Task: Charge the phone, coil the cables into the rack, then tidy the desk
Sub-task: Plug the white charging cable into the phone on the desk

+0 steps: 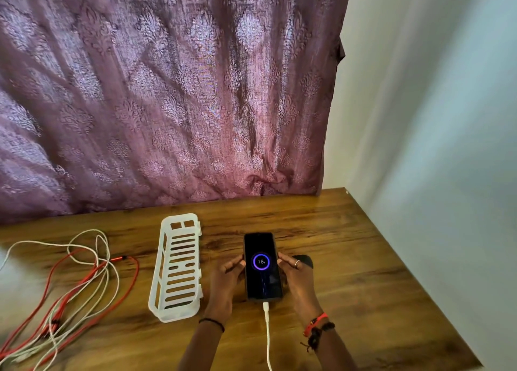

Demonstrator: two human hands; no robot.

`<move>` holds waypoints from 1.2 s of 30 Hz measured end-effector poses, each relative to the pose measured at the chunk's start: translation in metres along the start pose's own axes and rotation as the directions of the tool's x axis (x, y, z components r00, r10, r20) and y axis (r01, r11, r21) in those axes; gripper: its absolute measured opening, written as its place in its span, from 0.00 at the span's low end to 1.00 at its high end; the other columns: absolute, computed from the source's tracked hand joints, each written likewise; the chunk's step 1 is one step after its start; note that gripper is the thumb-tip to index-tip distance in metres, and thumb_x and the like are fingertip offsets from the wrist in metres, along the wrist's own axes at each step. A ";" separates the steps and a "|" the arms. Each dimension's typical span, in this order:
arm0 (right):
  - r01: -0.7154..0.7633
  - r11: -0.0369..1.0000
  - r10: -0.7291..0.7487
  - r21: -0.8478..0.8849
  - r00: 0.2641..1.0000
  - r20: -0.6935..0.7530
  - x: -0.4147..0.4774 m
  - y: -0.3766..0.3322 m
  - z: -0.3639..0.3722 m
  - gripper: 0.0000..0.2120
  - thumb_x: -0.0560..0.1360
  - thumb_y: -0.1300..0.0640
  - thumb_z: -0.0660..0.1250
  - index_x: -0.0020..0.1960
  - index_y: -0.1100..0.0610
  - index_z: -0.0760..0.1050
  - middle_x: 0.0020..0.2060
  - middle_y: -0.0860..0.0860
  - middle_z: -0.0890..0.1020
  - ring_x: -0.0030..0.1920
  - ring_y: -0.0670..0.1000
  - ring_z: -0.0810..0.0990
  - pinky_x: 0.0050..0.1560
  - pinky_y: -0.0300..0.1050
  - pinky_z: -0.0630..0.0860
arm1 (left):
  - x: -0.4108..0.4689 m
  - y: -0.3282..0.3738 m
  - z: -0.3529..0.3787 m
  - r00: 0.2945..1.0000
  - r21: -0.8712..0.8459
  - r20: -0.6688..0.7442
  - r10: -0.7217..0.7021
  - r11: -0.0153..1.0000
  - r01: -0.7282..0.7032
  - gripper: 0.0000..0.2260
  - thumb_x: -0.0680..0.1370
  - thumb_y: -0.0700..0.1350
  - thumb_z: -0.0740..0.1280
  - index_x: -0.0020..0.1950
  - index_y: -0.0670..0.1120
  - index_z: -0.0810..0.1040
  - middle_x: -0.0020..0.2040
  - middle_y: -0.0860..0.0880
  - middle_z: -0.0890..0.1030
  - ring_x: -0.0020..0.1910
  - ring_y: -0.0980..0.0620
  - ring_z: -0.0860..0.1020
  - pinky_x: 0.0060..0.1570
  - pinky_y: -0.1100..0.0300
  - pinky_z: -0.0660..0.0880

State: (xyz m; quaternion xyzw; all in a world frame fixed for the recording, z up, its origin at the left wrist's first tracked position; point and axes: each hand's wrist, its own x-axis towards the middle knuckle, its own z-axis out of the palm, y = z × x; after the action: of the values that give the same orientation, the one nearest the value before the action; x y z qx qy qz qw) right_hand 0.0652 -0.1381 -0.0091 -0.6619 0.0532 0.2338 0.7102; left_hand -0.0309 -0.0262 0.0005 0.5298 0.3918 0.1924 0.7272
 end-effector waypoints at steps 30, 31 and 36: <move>0.049 0.902 -0.087 -0.429 0.994 -0.070 0.009 0.048 0.001 0.11 0.74 0.64 0.66 0.56 0.59 0.80 0.50 0.53 0.83 0.49 0.51 0.82 0.52 0.50 0.80 | 0.016 -0.061 -0.002 0.988 0.356 -0.143 0.062 0.934 -0.008 0.13 0.77 0.38 0.65 0.62 0.39 0.76 0.61 0.42 0.79 0.61 0.46 0.76 0.62 0.50 0.73; 0.052 0.898 -0.091 -0.437 0.993 -0.068 0.010 0.049 0.001 0.11 0.74 0.63 0.66 0.56 0.59 0.80 0.50 0.53 0.84 0.49 0.51 0.82 0.52 0.49 0.80 | 0.017 -0.061 -0.001 0.988 0.369 -0.143 0.065 0.929 -0.008 0.13 0.77 0.38 0.65 0.62 0.39 0.76 0.60 0.42 0.79 0.61 0.46 0.76 0.61 0.50 0.73; 0.061 0.869 -0.094 -0.491 0.995 -0.043 0.013 0.052 -0.001 0.12 0.75 0.62 0.66 0.58 0.58 0.79 0.52 0.53 0.83 0.51 0.50 0.81 0.53 0.48 0.79 | 0.016 -0.061 0.001 0.987 0.455 -0.130 0.091 0.890 -0.022 0.13 0.78 0.37 0.64 0.62 0.38 0.75 0.60 0.42 0.79 0.60 0.47 0.77 0.56 0.57 0.74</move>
State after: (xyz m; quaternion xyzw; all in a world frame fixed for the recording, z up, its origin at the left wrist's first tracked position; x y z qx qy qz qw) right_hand 0.0556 -0.1349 -0.0620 -0.8288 -0.0108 0.1891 0.5265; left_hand -0.0284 -0.0379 -0.0614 0.6797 0.4630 0.1557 0.5472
